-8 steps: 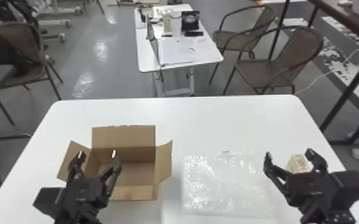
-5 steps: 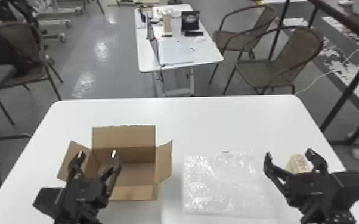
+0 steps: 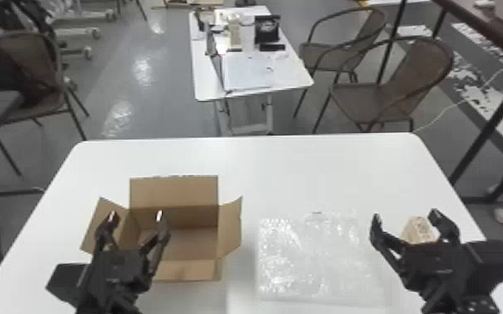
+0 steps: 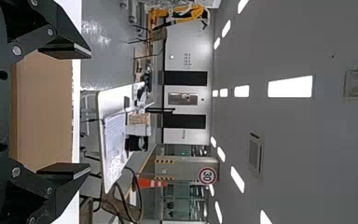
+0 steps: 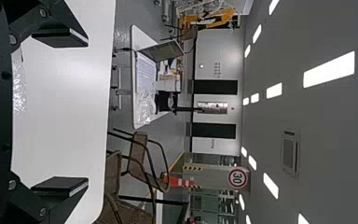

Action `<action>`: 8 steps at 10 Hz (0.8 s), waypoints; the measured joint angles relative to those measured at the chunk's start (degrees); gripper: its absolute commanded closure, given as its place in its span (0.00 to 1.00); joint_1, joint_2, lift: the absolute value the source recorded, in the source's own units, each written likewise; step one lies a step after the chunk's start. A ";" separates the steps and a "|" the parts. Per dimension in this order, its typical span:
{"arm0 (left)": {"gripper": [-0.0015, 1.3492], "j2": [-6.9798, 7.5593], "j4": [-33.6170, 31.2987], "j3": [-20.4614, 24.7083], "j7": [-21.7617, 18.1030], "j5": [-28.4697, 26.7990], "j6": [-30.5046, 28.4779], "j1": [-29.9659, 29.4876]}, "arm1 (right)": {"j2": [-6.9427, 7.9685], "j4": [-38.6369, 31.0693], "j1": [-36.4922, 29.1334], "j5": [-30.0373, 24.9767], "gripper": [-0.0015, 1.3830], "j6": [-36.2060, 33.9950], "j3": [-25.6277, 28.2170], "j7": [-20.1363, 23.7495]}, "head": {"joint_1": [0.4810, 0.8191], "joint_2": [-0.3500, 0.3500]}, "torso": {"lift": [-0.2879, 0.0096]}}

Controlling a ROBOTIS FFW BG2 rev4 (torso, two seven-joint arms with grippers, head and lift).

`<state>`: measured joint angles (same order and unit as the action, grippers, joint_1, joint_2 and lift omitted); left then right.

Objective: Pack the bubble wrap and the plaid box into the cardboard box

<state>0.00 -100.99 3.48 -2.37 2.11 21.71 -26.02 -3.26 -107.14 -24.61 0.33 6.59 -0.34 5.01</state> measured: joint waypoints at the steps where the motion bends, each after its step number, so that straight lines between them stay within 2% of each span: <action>1: 0.31 0.00 0.00 0.11 0.03 0.01 0.00 0.01 | 0.00 0.00 0.00 0.01 0.17 0.00 0.01 0.00 | 0.63 0.58 | 0.91; 3: 0.31 0.00 0.00 1.08 0.05 -0.19 -0.50 0.38 | -0.01 0.00 0.00 0.04 0.17 0.00 0.00 0.00 | 0.63 0.59 | 0.91; 5: 0.31 0.00 0.00 3.89 -0.68 1.05 -1.61 1.06 | 0.00 0.00 0.06 0.08 0.17 -0.13 0.01 0.00 | 0.63 0.63 | 0.91; 8: 0.31 0.00 1.09 10.41 -6.66 7.34 -6.31 3.04 | 0.00 0.12 0.29 0.11 0.17 -0.38 -0.01 0.09 | 0.63 0.71 | 0.91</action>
<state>0.00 -99.90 13.89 -9.03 9.45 15.40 -22.98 -3.26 -107.01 -24.32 0.44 6.21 -0.35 5.10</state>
